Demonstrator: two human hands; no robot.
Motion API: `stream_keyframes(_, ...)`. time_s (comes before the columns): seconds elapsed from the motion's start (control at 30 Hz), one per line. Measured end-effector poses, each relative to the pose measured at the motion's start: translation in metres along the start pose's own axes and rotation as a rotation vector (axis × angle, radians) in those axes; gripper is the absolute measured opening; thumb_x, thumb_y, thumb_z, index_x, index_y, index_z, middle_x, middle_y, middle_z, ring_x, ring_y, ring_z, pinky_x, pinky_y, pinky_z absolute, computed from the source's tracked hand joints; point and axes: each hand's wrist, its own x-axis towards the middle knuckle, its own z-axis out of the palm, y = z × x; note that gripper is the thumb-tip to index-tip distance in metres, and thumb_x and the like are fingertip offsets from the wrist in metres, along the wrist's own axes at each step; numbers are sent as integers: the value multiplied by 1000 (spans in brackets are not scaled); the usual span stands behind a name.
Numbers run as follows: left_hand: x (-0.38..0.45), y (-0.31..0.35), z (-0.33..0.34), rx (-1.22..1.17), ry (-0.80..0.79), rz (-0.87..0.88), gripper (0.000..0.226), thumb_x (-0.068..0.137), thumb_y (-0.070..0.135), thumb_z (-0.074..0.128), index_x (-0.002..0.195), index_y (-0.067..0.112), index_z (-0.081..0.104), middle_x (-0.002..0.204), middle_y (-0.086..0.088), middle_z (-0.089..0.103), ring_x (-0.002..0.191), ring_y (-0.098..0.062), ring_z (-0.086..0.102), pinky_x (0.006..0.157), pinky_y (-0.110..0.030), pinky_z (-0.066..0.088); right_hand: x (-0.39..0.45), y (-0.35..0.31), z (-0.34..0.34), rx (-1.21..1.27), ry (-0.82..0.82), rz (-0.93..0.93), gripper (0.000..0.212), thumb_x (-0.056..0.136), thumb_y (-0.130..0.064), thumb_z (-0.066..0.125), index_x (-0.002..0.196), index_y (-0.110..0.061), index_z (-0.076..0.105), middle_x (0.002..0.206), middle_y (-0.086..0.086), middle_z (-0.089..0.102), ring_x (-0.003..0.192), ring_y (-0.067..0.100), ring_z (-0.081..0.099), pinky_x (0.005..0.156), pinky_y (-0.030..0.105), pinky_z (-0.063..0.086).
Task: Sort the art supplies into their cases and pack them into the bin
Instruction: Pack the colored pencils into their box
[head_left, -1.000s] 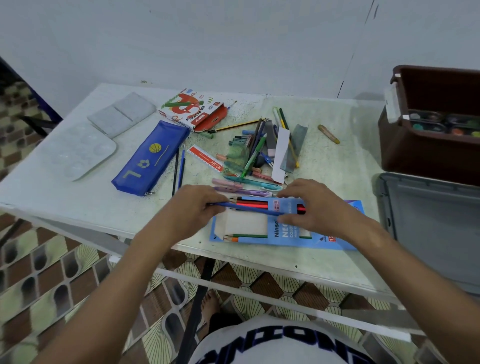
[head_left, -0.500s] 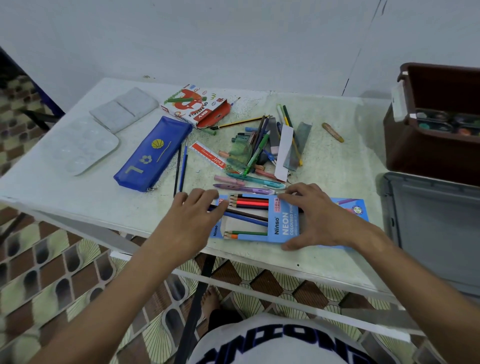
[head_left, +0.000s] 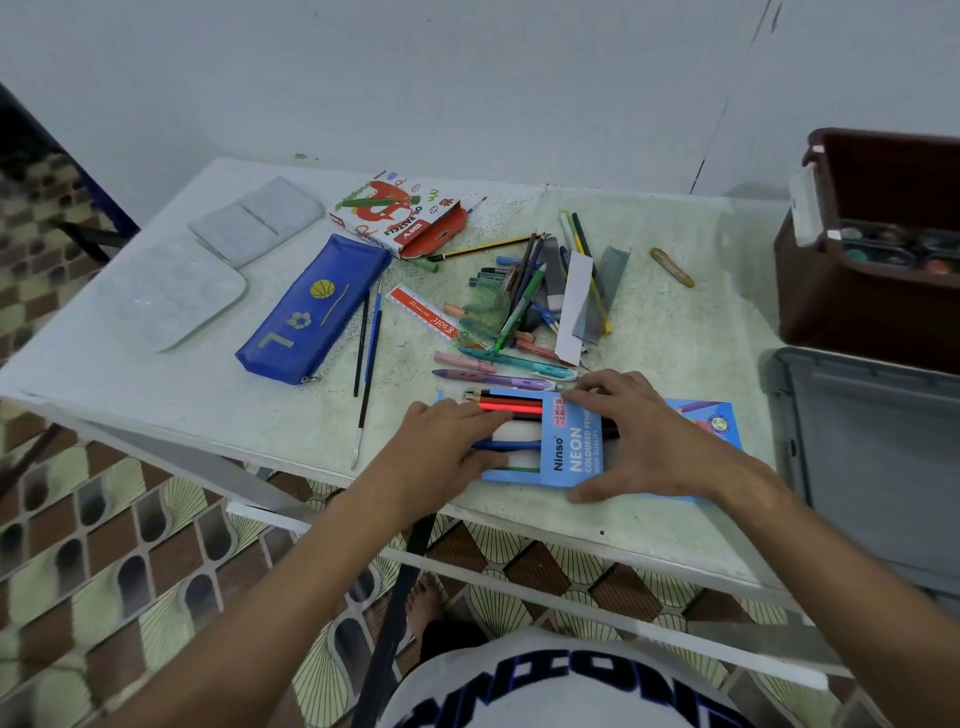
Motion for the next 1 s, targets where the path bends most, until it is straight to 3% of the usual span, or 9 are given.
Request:
stream_keyframes(0.1, 5, 1, -5, -157, 13, -41, 41, 91, 47, 55, 129, 30, 58, 117, 13, 60, 109, -8, 51, 90, -33, 27, 0, 2, 0, 26, 11, 2, 108, 56, -58, 83, 145, -22, 34, 140, -12, 30, 126, 6, 21, 110, 27, 24)
stream_keyframes(0.27, 4, -7, -11, 37, -112, -4, 26, 97, 40, 47, 113, 34, 67, 107, 11, 58, 105, -11, 49, 84, -36, 23, -2, 4, 4, 58, 37, -40, 106, 55, -56, 84, 144, -23, 37, 138, -14, 31, 127, 5, 21, 110, 26, 24)
stream_keyframes(0.4, 6, 6, -10, 150, -130, 83, 33, 99, 48, 37, 126, 43, 55, 107, 9, 49, 105, -13, 41, 84, -36, 18, -1, 4, 9, 59, 67, -74, 104, 55, -57, 84, 142, -23, 39, 137, -14, 32, 126, 5, 22, 107, 25, 26)
stream_keyframes(0.5, 4, 10, -11, 71, -181, 49, 41, 100, 48, 28, 141, 44, 36, 114, 9, 44, 110, -10, 36, 98, -41, 17, -1, 8, 8, 73, 79, -66, 103, 55, -56, 84, 142, -22, 40, 137, -14, 32, 126, 3, 22, 107, 25, 26)
stream_keyframes(0.57, 5, 4, -13, -12, -175, 0, 38, 101, 43, 33, 138, 41, 43, 115, 11, 47, 112, -8, 41, 101, -40, 19, -1, 12, 7, 86, 78, -54, 102, 56, -56, 84, 142, -22, 41, 138, -13, 32, 126, 3, 21, 108, 25, 25)
stream_keyframes(0.67, 10, -4, -13, -47, -141, -22, 26, 97, 38, 51, 119, 37, 64, 103, 11, 57, 102, -10, 50, 89, -37, 26, -1, 15, 7, 87, 76, -44, 102, 56, -56, 84, 142, -22, 41, 140, -13, 32, 127, 4, 21, 110, 28, 26)
stream_keyframes(0.83, 14, 4, -3, -175, -32, -47, 26, 87, 46, 62, 107, 29, 68, 96, 11, 65, 90, -7, 54, 93, -37, 27, 0, 17, 9, 93, 92, -62, 100, 55, -58, 83, 140, -24, 44, 138, -15, 33, 126, 2, 22, 107, 27, 26)
stream_keyframes(0.93, 14, -1, -2, -221, -46, -26, 15, 90, 39, 62, 96, 30, 72, 90, 13, 64, 88, -5, 54, 95, -42, 33, 0, 19, 9, 91, 114, -71, 98, 55, -58, 83, 139, -25, 45, 138, -14, 34, 126, 3, 22, 107, 26, 25)
stream_keyframes(1.0, 14, -5, 0, -226, -60, -13, 14, 90, 34, 63, 100, 31, 72, 93, 13, 63, 90, -5, 54, 92, -45, 39, -1, 21, 11, 91, 141, -84, 96, 55, -58, 83, 138, -25, 47, 140, -12, 34, 128, 5, 23, 108, 29, 26)
